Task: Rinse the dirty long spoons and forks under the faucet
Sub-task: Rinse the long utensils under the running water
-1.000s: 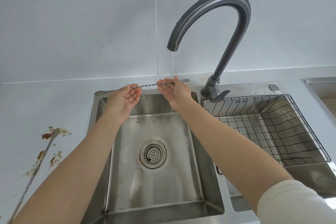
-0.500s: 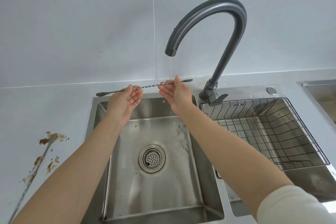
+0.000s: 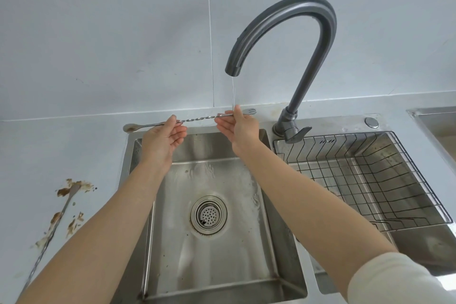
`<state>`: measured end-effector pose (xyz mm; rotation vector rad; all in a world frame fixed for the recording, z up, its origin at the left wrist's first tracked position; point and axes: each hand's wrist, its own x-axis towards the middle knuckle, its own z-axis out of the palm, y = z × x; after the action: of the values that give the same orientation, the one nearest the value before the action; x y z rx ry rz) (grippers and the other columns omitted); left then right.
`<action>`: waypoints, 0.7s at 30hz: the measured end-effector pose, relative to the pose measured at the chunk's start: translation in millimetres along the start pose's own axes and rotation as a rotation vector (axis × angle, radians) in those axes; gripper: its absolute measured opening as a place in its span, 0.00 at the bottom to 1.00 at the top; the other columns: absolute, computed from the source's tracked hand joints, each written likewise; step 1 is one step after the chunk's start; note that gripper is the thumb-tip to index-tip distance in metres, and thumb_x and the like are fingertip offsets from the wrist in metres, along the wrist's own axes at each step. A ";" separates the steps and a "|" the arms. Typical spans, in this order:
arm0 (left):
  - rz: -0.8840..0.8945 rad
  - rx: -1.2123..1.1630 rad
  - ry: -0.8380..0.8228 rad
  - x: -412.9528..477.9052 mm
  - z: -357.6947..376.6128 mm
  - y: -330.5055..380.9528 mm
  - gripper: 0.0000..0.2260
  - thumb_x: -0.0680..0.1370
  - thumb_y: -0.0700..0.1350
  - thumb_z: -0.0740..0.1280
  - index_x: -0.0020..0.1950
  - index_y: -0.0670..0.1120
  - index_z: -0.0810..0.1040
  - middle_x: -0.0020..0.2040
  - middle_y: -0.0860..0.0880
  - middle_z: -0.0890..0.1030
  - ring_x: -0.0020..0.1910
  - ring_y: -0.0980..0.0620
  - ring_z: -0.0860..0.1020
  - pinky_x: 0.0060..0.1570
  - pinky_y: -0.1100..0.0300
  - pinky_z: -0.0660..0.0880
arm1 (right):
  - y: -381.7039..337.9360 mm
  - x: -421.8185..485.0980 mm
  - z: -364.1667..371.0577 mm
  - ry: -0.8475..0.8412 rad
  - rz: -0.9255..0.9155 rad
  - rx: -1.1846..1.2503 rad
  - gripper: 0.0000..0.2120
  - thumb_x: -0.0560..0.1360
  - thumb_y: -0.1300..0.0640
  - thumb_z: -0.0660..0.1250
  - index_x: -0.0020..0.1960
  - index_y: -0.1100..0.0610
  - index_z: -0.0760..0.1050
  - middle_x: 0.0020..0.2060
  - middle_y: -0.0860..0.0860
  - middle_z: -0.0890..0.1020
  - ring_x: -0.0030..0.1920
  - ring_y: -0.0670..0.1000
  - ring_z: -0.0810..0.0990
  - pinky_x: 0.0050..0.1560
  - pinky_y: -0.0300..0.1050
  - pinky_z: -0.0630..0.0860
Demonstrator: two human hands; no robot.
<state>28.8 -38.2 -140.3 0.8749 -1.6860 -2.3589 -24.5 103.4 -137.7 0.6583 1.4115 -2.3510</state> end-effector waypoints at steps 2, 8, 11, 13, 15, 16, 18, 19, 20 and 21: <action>0.001 -0.001 -0.002 0.0 0.3 -0.5 0.11 0.79 0.44 0.62 0.37 0.45 0.76 0.22 0.55 0.80 0.23 0.63 0.78 0.37 0.68 0.73 | -1.4 -2.9 -0.3 -0.048 0.009 0.034 0.09 0.77 0.66 0.61 0.39 0.59 0.69 0.36 0.54 0.78 0.37 0.50 0.79 0.52 0.46 0.78; 0.021 0.037 -0.018 -1.6 2.5 0.8 0.11 0.79 0.44 0.62 0.37 0.45 0.76 0.22 0.55 0.81 0.24 0.63 0.79 0.37 0.68 0.73 | -2.0 0.1 -1.2 -0.033 0.060 -0.003 0.13 0.81 0.59 0.56 0.39 0.60 0.70 0.35 0.55 0.78 0.36 0.51 0.80 0.42 0.43 0.77; 0.032 0.060 -0.027 -2.7 3.1 2.8 0.11 0.79 0.43 0.61 0.38 0.45 0.76 0.22 0.56 0.81 0.24 0.63 0.79 0.36 0.69 0.74 | -1.3 0.9 -0.8 -0.037 0.062 0.036 0.15 0.81 0.57 0.53 0.40 0.61 0.70 0.35 0.56 0.78 0.36 0.52 0.79 0.41 0.43 0.77; 0.023 0.057 -0.033 -3.3 3.3 1.8 0.11 0.79 0.44 0.61 0.38 0.45 0.76 0.22 0.55 0.81 0.24 0.63 0.79 0.35 0.68 0.74 | 0.3 0.3 -1.3 -0.072 0.037 0.055 0.09 0.79 0.63 0.59 0.40 0.61 0.68 0.36 0.56 0.78 0.36 0.51 0.80 0.41 0.42 0.79; 0.004 0.041 -0.034 -3.6 2.6 0.3 0.11 0.79 0.44 0.61 0.38 0.45 0.76 0.23 0.55 0.81 0.24 0.63 0.79 0.36 0.68 0.74 | 1.1 -0.1 -1.9 -0.118 0.015 0.088 0.09 0.75 0.71 0.62 0.40 0.60 0.67 0.36 0.56 0.78 0.32 0.50 0.82 0.40 0.41 0.81; -0.004 0.031 -0.033 -3.3 1.6 -0.5 0.11 0.79 0.44 0.61 0.38 0.45 0.76 0.23 0.55 0.81 0.25 0.62 0.79 0.36 0.67 0.73 | 1.7 0.1 -2.3 -0.129 0.014 0.102 0.10 0.74 0.72 0.63 0.40 0.60 0.67 0.36 0.57 0.78 0.30 0.49 0.82 0.39 0.41 0.81; -0.009 0.027 -0.038 -3.4 -0.1 -0.9 0.11 0.79 0.44 0.61 0.38 0.45 0.76 0.23 0.55 0.82 0.25 0.62 0.79 0.37 0.66 0.73 | 1.5 -0.3 -2.0 -0.131 0.028 0.072 0.09 0.76 0.68 0.62 0.39 0.61 0.68 0.35 0.57 0.79 0.31 0.50 0.82 0.38 0.40 0.81; -0.006 0.036 -0.043 -3.6 -0.5 -0.8 0.11 0.79 0.44 0.61 0.38 0.45 0.76 0.23 0.55 0.82 0.25 0.63 0.79 0.38 0.66 0.73 | 1.4 -0.4 -1.7 -0.113 0.032 0.038 0.09 0.78 0.65 0.60 0.39 0.62 0.69 0.35 0.57 0.78 0.33 0.51 0.81 0.38 0.41 0.81; -0.001 0.050 -0.049 -3.8 -0.2 -0.7 0.11 0.79 0.44 0.61 0.38 0.45 0.76 0.23 0.55 0.82 0.25 0.63 0.79 0.38 0.67 0.73 | 1.2 -0.4 -1.2 -0.092 0.034 0.009 0.10 0.79 0.62 0.58 0.39 0.62 0.69 0.34 0.57 0.78 0.34 0.52 0.81 0.37 0.41 0.81; 0.004 0.066 -0.054 -3.8 0.5 -0.7 0.11 0.79 0.44 0.61 0.38 0.45 0.76 0.23 0.55 0.82 0.25 0.63 0.80 0.38 0.67 0.74 | 1.2 -0.2 -1.1 -0.069 0.035 -0.008 0.12 0.81 0.59 0.56 0.40 0.62 0.68 0.34 0.57 0.78 0.34 0.52 0.80 0.35 0.41 0.80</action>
<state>31.9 -36.0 -139.3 0.8241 -1.7936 -2.3570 -23.5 103.8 -138.9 0.5891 1.3684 -2.3175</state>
